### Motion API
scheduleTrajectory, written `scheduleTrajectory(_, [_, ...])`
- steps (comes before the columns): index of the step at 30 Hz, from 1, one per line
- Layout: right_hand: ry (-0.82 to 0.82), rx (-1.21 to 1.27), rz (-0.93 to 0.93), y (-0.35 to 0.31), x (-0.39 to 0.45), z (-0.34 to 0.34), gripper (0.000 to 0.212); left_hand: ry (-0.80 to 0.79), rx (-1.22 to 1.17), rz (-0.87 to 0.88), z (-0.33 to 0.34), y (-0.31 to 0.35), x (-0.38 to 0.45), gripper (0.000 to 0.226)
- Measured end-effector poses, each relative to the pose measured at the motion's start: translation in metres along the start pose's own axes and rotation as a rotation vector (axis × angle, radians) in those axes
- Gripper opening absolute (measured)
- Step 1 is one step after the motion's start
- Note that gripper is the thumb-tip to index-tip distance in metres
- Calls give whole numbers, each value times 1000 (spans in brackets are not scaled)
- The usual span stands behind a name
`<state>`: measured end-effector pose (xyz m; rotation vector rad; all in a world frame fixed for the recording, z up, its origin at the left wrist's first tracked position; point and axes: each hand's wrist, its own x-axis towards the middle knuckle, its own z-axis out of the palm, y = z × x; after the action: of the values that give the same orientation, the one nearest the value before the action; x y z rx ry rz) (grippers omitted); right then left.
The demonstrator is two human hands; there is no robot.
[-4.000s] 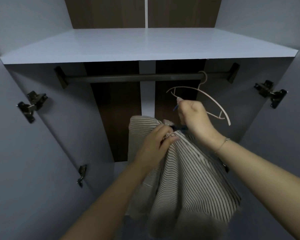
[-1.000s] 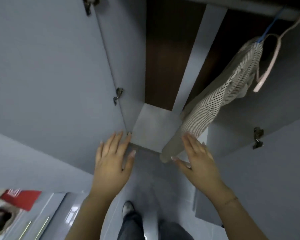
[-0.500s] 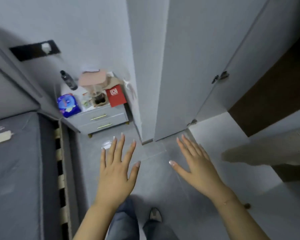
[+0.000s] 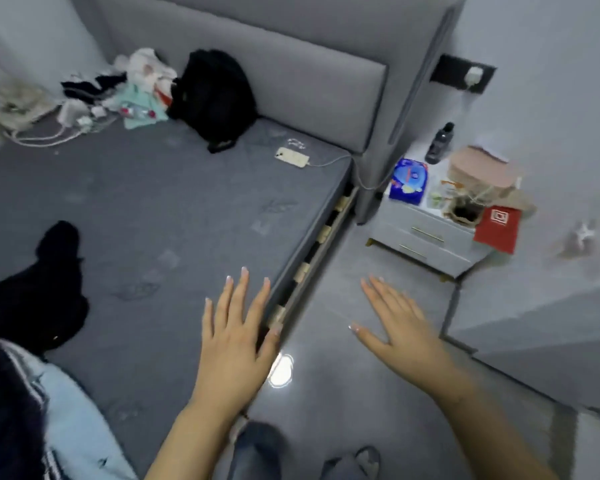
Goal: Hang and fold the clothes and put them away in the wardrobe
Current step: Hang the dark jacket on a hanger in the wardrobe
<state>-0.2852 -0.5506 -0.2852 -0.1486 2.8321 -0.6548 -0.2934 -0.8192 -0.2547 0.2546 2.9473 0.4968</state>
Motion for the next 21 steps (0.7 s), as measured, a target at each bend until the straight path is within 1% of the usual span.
scheduleTrajectory(6, [-196, -56, -326, -153, 138, 73, 76, 128, -66, -383, -34, -189, -10, 69])
scheduleTrajectory(11, [-375, -116, -576, -260, 228, 136, 72, 172, -102, -635, -46, -303, -13, 67])
scheduleTrajectory(13, [-430, -112, -653, -285, 252, 151, 72, 178, -119, -700, -42, -326, -7, 65])
scheduleTrajectory(16, [-497, -166, -778, -316, 313, 190, 71, 209, -133, -809, -21, -364, 14, 64])
scheduleTrajectory(19, [-549, -252, -860, -331, 371, 235, 68, 193, -119, -920, 20, -398, 32, 65])
scheduleTrajectory(21, [-572, -278, -868, -336, 402, 273, 67, 177, -102, -976, 52, -428, 40, 70])
